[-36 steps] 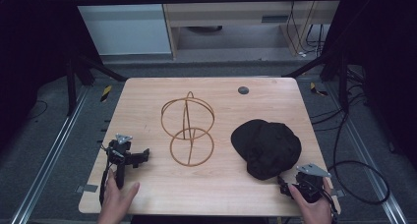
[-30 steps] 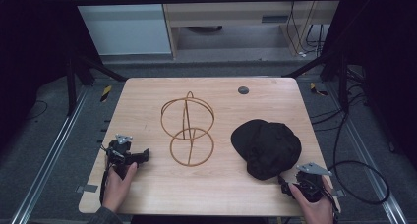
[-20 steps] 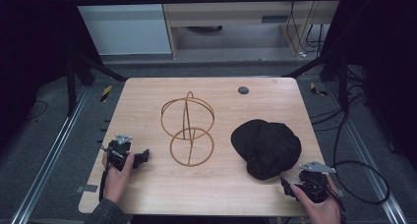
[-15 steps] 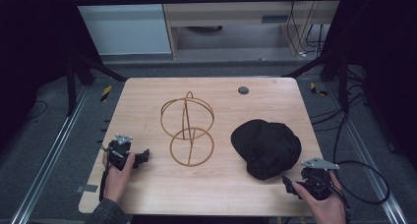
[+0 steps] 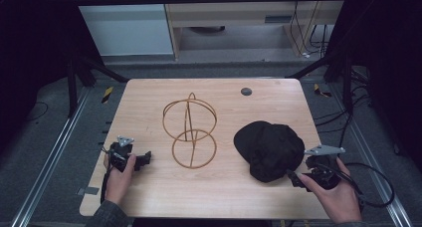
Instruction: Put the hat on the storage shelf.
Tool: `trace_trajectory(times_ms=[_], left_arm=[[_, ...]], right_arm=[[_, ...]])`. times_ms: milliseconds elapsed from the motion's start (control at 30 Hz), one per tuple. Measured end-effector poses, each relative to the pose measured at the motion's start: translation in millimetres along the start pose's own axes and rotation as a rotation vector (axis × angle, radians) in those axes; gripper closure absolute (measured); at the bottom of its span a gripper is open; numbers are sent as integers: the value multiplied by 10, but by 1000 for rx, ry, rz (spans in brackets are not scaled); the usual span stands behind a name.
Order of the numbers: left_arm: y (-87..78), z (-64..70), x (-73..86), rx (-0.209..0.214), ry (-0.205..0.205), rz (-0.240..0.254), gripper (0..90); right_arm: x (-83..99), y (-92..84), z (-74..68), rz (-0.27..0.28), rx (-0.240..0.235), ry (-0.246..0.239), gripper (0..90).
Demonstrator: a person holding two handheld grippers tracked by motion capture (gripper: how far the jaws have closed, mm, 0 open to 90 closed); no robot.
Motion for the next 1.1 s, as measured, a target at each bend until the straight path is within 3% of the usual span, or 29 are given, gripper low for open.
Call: trace_trajectory(times_ms=[267, 500, 633, 1100], left_arm=[[0, 12, 1, 2, 2, 1, 0], [1, 37, 0, 11, 10, -1, 0], [2, 51, 0, 15, 17, 0, 0], [4, 89, 0, 28, 27, -1, 0]], right_arm=[[-360, -98, -10, -12, -2, -69, 72], [-616, -26, -9, -23, -26, -76, 118], [-704, 61, -13, -32, -53, -58, 129], [-767, 319, 79, -101, -49, -17, 249]])
Point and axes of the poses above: each handheld gripper's, and its own axes: y roughly forward along the jaws, x roughly out of its underside, z roughly to its right, the point moved 3 cm from there along y, roughly forward along the jaws, and after that the axes turned 3 degrees about -y, right-handed, at the moved point
